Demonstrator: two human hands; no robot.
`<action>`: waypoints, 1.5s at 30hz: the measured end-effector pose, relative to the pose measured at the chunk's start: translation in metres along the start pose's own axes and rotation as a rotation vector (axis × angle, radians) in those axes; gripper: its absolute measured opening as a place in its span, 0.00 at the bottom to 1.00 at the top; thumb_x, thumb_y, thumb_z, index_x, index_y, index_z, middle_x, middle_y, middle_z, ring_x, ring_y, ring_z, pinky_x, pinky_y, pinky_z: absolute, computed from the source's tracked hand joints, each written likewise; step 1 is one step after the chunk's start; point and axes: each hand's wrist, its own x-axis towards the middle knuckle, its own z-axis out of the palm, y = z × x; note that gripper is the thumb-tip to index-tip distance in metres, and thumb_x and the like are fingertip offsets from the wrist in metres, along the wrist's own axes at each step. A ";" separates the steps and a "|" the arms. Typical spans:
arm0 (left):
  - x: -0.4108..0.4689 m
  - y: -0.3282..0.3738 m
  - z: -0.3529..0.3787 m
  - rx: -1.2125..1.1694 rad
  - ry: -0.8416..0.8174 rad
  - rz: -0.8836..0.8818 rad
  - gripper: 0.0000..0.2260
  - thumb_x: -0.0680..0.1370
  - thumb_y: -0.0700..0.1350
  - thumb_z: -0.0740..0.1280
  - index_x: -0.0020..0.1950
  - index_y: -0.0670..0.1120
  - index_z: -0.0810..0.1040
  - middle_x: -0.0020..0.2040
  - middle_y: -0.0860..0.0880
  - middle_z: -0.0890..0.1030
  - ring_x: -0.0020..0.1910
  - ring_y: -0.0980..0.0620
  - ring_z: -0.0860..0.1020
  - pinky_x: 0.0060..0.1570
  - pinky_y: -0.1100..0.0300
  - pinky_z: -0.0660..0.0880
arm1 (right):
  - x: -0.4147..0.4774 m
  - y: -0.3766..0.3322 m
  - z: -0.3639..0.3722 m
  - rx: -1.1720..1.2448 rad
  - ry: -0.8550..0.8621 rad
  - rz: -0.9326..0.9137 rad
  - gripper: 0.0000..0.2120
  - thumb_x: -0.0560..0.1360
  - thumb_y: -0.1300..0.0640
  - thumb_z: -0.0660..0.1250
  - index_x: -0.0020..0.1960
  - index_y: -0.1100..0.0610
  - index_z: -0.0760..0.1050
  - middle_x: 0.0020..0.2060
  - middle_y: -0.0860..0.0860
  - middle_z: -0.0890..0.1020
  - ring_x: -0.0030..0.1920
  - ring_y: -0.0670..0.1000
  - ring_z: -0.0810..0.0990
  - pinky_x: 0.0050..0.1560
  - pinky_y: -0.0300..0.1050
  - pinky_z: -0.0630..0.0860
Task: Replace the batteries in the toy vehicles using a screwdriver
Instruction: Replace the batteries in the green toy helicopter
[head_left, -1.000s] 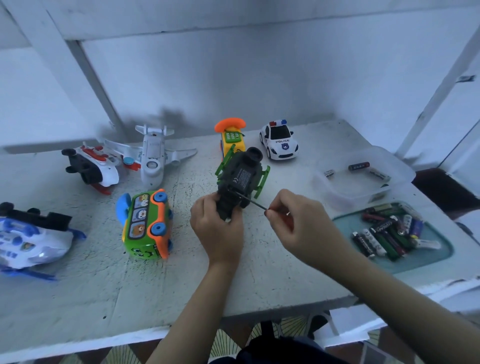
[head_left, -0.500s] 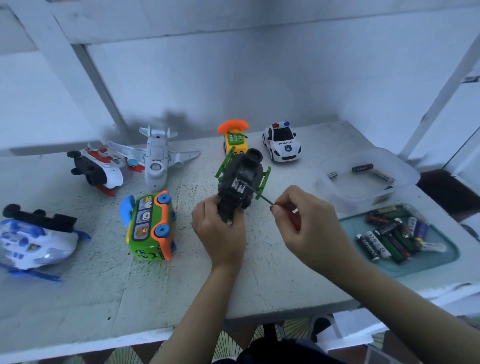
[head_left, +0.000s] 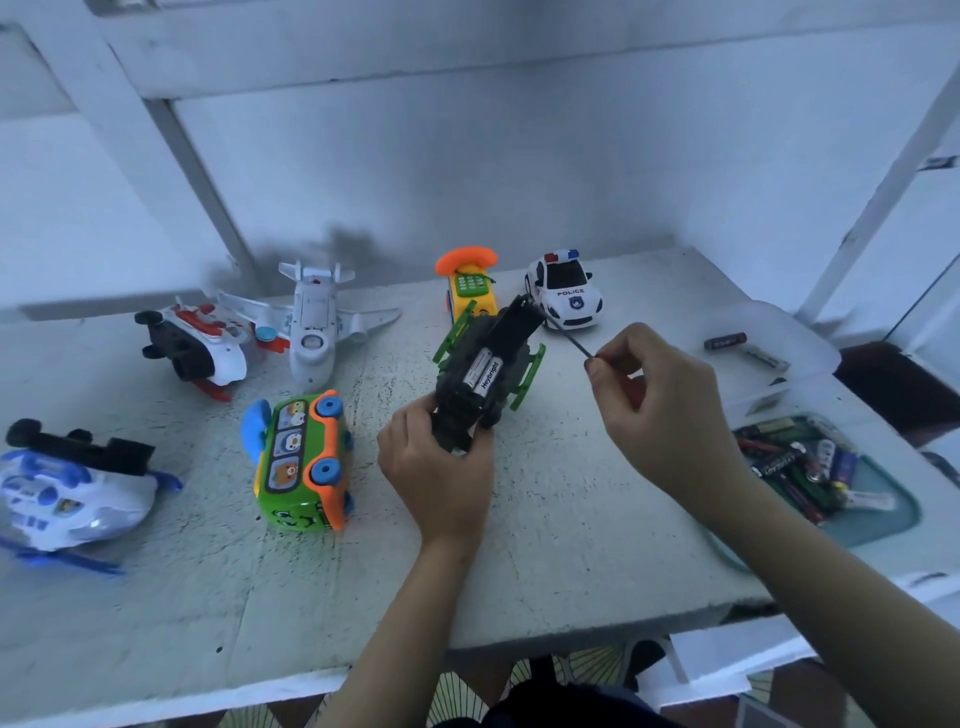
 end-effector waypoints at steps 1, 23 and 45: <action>0.001 0.000 0.000 0.015 0.004 -0.010 0.20 0.63 0.42 0.81 0.51 0.39 0.79 0.44 0.45 0.81 0.46 0.51 0.71 0.44 0.64 0.60 | 0.002 0.001 0.000 0.001 -0.001 0.008 0.07 0.77 0.60 0.66 0.41 0.58 0.72 0.32 0.53 0.79 0.27 0.47 0.72 0.31 0.37 0.69; 0.027 0.008 0.000 0.031 0.047 0.364 0.16 0.65 0.44 0.77 0.50 0.42 0.85 0.42 0.47 0.82 0.46 0.47 0.73 0.46 0.53 0.66 | 0.009 0.027 -0.020 0.133 -0.029 0.021 0.04 0.76 0.62 0.67 0.42 0.61 0.76 0.33 0.53 0.80 0.25 0.45 0.71 0.28 0.28 0.65; 0.040 0.084 0.099 -0.058 0.001 0.444 0.18 0.63 0.37 0.80 0.52 0.39 0.85 0.49 0.47 0.84 0.52 0.49 0.73 0.58 0.69 0.60 | 0.041 0.094 -0.088 0.170 -0.244 0.033 0.04 0.75 0.65 0.67 0.42 0.60 0.77 0.30 0.45 0.78 0.23 0.39 0.73 0.28 0.26 0.64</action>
